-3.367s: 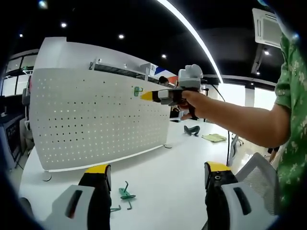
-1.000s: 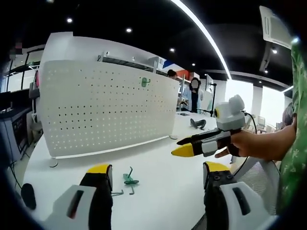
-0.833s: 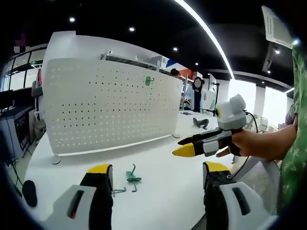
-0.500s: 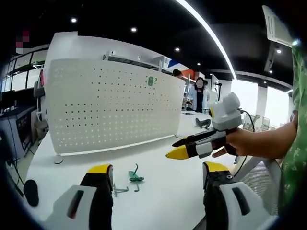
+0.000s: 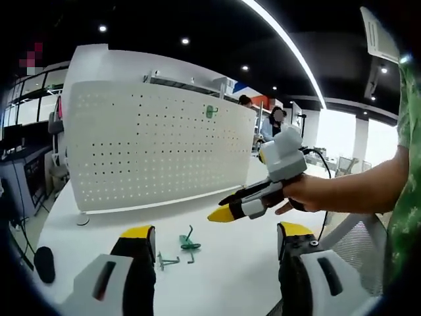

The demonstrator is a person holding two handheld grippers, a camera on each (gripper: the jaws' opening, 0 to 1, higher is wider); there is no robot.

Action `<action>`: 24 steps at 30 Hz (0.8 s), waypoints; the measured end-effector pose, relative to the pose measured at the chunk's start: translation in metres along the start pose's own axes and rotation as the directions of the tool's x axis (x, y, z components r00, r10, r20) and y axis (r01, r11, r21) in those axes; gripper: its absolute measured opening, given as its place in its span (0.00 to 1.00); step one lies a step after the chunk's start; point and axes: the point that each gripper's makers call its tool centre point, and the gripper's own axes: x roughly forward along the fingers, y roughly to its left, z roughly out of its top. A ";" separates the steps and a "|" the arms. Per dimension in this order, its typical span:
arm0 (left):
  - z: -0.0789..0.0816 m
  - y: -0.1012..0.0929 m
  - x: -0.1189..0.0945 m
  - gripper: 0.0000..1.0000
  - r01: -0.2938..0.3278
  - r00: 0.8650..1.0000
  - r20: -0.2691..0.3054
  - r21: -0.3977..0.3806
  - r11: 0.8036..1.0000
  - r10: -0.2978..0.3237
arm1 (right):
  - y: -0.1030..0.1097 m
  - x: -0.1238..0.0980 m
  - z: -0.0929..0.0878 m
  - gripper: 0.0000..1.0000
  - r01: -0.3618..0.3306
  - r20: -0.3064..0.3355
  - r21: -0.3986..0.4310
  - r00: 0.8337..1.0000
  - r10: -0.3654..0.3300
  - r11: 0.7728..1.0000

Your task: Insert the hook assembly into the mounting plate slot until the hook locks in place.

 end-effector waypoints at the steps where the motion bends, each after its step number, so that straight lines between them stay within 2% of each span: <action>1: 0.000 0.000 0.000 0.78 0.000 1.000 0.000 0.001 1.000 0.000 | -0.001 0.004 -0.001 0.43 -0.002 -0.014 0.000 1.000 0.002 1.000; 6: 0.000 -0.001 0.002 0.77 0.003 1.000 -0.004 0.003 1.000 -0.003 | -0.003 0.018 -0.003 0.40 -0.016 -0.064 0.033 0.998 0.018 0.999; 12: -0.001 0.000 0.004 0.77 0.004 1.000 -0.004 0.000 1.000 -0.004 | -0.007 0.031 -0.005 0.38 -0.018 -0.109 0.033 0.994 0.022 0.999; 24: -0.004 0.002 0.005 0.77 0.001 1.000 -0.011 -0.003 1.000 -0.001 | -0.006 0.046 -0.018 0.32 -0.041 -0.196 0.065 0.979 0.053 0.997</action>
